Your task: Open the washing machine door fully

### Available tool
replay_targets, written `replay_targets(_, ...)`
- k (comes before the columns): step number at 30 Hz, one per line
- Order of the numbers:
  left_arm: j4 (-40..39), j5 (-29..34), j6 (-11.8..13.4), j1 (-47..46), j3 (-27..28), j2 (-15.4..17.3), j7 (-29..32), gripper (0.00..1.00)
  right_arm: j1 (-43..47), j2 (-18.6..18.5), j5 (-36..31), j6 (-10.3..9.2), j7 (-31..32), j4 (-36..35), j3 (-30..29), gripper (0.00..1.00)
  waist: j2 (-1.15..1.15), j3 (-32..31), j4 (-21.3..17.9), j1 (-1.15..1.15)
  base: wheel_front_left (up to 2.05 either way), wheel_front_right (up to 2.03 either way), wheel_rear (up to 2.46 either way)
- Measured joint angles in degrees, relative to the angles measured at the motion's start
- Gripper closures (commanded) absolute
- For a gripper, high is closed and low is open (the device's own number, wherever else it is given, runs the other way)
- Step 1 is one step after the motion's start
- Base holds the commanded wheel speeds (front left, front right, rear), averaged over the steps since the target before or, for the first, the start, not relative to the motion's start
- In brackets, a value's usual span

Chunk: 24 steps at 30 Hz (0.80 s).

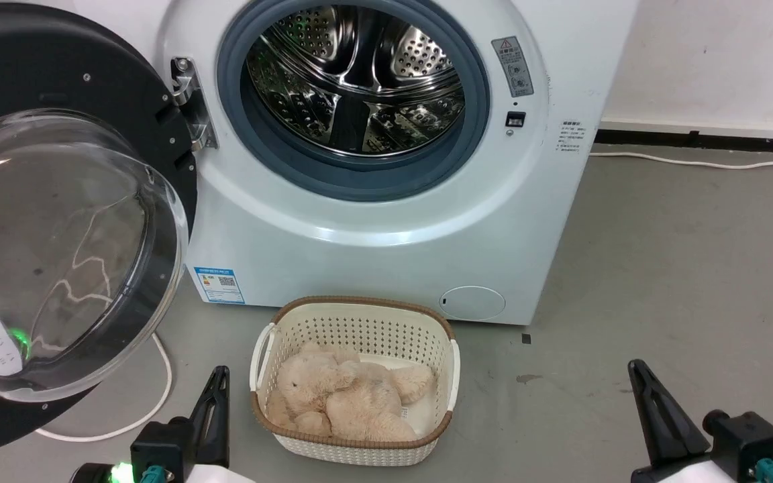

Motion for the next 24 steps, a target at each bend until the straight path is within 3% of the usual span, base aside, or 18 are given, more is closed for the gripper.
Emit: replay_targets(24,-0.25,2.98,-2.3,-1.16,2.81,-2.45,2.56,1.0,-1.74,0.0,-0.6,0.0,2.57,0.05,0.46,1.0,0.0,0.22,-0.51,0.0,0.0,0.0,0.0)
